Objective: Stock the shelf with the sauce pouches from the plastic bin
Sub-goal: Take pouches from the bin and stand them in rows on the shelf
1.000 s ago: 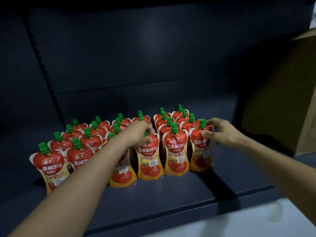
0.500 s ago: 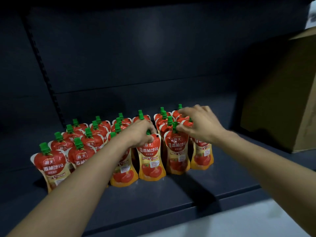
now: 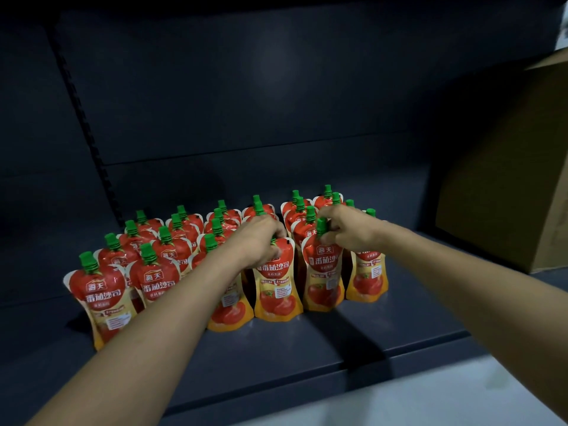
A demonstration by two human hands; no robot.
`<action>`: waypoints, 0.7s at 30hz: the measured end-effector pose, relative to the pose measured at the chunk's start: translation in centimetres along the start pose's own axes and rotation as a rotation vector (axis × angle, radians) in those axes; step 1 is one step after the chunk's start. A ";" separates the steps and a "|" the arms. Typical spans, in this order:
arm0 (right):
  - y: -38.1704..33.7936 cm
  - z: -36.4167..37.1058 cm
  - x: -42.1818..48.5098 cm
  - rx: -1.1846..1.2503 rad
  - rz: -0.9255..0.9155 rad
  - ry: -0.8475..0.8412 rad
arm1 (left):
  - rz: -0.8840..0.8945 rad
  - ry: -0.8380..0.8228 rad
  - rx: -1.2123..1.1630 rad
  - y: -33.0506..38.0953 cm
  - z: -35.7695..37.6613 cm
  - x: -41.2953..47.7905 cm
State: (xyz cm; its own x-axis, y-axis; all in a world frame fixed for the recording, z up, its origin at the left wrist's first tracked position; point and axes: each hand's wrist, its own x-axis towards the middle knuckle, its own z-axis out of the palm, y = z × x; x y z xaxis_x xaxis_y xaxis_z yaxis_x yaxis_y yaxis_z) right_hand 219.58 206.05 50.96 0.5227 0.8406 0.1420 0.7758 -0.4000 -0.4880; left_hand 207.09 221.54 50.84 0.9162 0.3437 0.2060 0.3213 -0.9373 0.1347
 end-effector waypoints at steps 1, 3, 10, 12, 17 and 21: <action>0.0 0.0 0.1 0.018 0.004 -0.006 | 0.002 0.000 0.003 0.0 0.0 0.0; 0.1 0.1 0.3 0.039 0.014 -0.011 | 0.004 0.002 0.008 0.0 0.0 0.0; -0.5 0.4 0.6 0.067 -0.013 0.004 | 0.017 0.025 0.008 -0.1 0.3 -0.3; -0.3 0.4 0.7 0.041 -0.019 0.010 | 0.015 0.032 0.001 -0.2 0.4 -0.4; 0.1 0.3 0.8 0.020 -0.018 0.021 | 0.019 0.047 -0.001 -0.3 0.5 -0.5; 0.4 0.3 0.9 0.012 0.001 0.025 | 0.017 0.050 0.000 -0.2 0.6 -0.6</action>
State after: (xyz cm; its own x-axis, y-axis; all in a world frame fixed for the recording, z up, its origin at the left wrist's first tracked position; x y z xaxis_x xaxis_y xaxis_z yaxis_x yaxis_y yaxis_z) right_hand 220.20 206.77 50.62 0.5321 0.8309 0.1626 0.7712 -0.3963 -0.4983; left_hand 206.65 221.51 50.14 0.9085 0.3302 0.2562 0.3059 -0.9430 0.1309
